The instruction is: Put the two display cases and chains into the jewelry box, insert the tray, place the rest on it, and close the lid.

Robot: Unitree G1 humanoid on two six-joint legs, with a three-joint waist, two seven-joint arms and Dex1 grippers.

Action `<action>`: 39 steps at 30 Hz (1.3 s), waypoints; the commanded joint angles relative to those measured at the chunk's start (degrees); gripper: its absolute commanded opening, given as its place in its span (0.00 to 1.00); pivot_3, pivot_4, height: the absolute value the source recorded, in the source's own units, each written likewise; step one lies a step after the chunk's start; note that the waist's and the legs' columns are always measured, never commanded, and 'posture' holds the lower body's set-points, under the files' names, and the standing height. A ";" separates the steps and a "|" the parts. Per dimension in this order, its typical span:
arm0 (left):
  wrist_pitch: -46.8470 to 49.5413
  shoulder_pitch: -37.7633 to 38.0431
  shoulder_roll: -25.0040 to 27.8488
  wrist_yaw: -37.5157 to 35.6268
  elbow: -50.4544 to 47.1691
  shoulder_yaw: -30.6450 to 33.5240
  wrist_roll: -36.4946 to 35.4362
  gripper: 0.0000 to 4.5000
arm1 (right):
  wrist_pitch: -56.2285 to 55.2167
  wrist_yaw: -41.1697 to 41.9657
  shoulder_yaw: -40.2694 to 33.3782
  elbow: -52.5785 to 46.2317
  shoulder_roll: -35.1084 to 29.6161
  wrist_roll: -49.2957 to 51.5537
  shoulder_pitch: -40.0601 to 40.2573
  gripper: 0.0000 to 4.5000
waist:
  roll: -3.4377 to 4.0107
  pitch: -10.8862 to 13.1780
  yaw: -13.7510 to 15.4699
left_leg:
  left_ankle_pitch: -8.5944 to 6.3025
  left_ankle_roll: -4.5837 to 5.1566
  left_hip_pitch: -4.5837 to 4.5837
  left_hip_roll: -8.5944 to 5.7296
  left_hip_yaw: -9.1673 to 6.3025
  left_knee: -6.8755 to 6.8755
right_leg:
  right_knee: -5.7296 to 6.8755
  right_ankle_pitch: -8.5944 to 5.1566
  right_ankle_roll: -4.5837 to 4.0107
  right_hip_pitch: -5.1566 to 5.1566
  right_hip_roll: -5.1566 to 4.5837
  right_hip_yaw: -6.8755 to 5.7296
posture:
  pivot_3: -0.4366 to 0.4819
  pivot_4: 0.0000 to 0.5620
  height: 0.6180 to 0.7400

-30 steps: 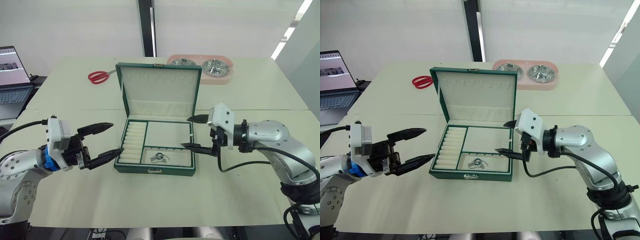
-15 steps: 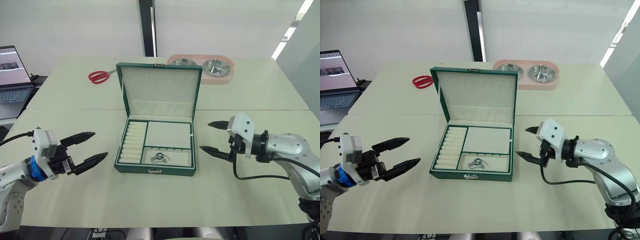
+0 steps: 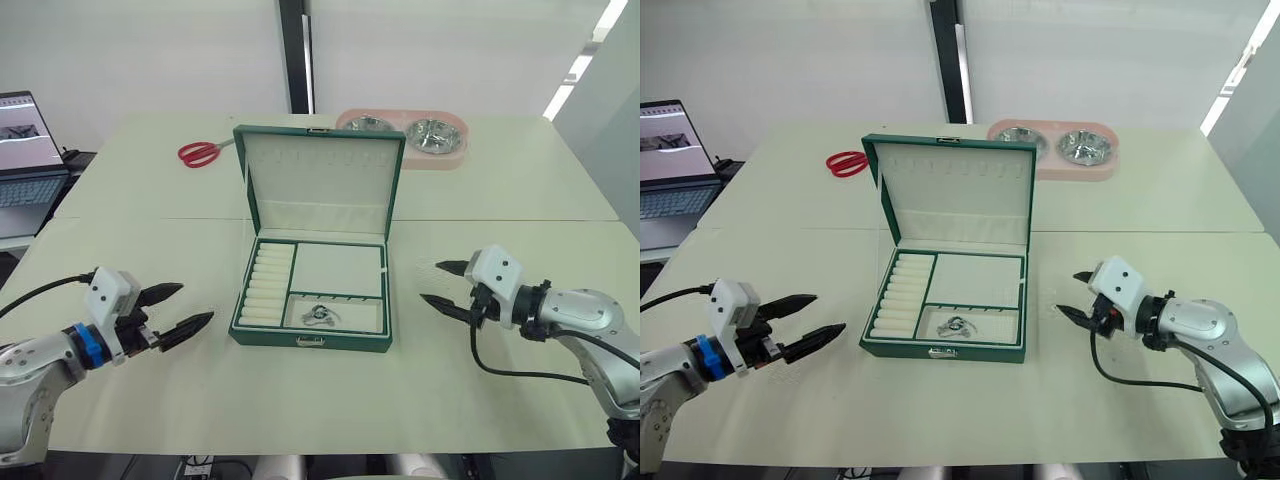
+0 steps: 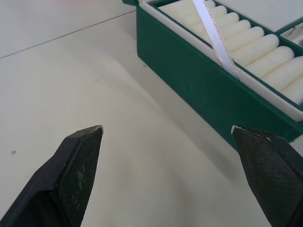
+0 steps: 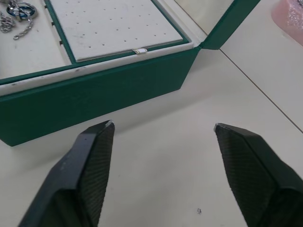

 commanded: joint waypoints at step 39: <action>8.00 -5.32 -1.13 -2.90 -11.44 -17.22 5.00 0.00 | 11.32 6.77 14.99 -5.89 4.78 -1.23 -6.28 0.00 | 0.00 0.00 0.02 | 0.00 -0.01 -0.02 0.00 0.03 -0.02 | 0.03 0.00 0.00 -0.07 0.00 0.01 | 0.48 0.27 1.00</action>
